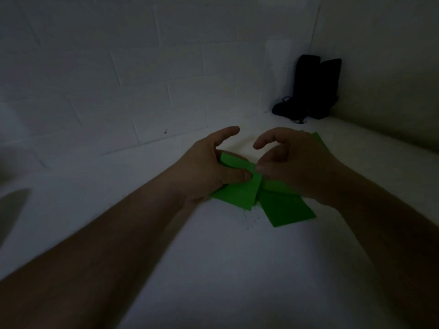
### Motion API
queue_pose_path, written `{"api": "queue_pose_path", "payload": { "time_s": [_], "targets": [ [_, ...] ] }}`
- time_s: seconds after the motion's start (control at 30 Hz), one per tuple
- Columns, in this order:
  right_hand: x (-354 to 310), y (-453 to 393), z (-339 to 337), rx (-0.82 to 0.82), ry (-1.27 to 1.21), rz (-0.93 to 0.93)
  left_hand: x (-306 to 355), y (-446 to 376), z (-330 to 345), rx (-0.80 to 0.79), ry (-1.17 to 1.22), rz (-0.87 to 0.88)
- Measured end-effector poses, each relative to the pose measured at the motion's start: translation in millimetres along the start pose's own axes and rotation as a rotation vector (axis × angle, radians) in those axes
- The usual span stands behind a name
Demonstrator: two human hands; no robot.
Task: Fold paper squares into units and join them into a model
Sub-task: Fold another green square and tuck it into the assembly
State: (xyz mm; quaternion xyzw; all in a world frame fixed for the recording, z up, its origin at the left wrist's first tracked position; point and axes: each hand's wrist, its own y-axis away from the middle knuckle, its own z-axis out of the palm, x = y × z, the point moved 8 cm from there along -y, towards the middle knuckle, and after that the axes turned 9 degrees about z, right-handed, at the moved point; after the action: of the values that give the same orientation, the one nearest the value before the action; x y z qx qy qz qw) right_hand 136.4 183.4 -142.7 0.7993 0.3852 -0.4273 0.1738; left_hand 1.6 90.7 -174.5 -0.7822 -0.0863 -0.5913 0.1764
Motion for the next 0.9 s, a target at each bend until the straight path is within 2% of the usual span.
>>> {"api": "queue_pose_path", "payload": {
  "time_s": [0.17, 0.37, 0.5, 0.73, 0.9],
  "targets": [
    [5.1, -1.4, 4.0, -0.061, -0.127, 0.077, -2.4, 0.3, -4.4, 0.021, 0.075, -0.032],
    [9.0, -2.7, -1.1, 0.005, -0.212, 0.113, 4.1, 2.3, -0.3, 0.028, 0.100, -0.028],
    [13.0, -5.2, 5.1, -0.017, -0.270, 0.162, 6.9, 3.0, -1.8, 0.041, 0.056, -0.007],
    [7.4, -1.9, 9.8, -0.012, -0.149, 0.116, 7.4, 3.8, 0.4, 0.036, -0.003, 0.008],
    [6.8, -0.8, 12.4, 0.008, -0.015, 0.074, 11.6, 6.0, 4.2, 0.035, -0.244, 0.059]
  ]
}}
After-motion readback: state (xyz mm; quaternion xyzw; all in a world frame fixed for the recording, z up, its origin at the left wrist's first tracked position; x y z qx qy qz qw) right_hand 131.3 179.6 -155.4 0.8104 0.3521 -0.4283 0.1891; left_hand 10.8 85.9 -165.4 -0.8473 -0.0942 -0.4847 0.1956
